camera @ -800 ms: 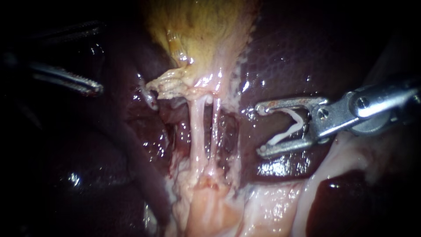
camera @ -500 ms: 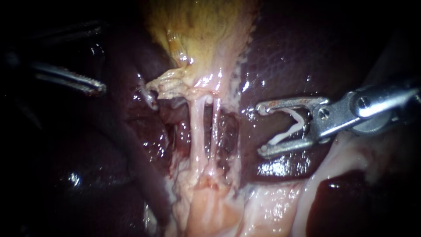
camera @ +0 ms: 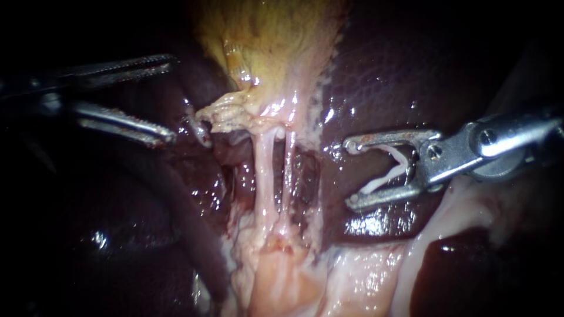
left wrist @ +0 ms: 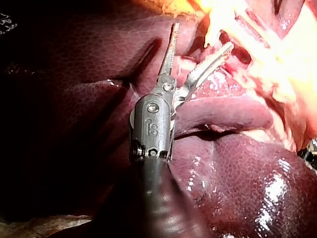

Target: Grabbing gallbladder

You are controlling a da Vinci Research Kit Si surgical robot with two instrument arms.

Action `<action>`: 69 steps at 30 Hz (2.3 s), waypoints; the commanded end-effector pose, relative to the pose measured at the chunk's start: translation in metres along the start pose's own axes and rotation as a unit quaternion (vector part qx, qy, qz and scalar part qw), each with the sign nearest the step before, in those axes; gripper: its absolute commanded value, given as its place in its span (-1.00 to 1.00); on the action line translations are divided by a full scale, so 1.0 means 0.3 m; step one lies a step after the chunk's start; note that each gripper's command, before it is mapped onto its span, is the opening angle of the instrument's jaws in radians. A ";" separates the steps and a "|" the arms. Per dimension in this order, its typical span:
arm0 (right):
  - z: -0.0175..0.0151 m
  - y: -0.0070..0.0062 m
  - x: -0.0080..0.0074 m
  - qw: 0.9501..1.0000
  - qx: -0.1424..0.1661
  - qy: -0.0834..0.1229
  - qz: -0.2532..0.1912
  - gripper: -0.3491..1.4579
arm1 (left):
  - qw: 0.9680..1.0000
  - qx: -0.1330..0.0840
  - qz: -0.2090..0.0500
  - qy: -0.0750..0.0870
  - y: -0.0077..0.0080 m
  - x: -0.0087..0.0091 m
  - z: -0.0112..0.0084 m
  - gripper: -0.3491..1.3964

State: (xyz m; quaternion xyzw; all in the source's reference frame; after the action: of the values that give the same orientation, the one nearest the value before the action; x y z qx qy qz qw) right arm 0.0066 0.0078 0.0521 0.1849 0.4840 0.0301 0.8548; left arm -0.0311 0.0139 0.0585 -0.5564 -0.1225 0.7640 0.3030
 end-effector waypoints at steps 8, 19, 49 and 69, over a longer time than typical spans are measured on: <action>0.000 0.0000 0.0001 1.000 0.000 0.000 0.000 -0.12 | 1.000 -0.011 -0.004 -0.009 0.0043 -0.0048 0.0131 -0.05; 0.000 -0.0001 0.0002 1.000 0.000 0.000 0.000 -0.12 | 1.000 -0.017 -0.004 -0.009 0.0037 -0.0069 0.0154 -0.22; 0.000 -0.0003 0.0000 1.000 0.001 0.000 0.000 -0.12 | 0.998 -0.017 -0.051 -0.020 0.0029 0.0004 0.0059 -1.00; -0.001 -0.0001 0.0000 1.000 0.001 0.000 0.000 -0.12 | 0.997 -0.007 -0.073 0.003 0.0040 0.0199 -0.0146 -1.00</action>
State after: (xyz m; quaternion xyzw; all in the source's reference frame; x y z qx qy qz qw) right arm 0.0063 0.0078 0.0519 0.1856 0.4843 0.0295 0.8545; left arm -0.0285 0.0160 0.0516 -0.5503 -0.1678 0.7373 0.3542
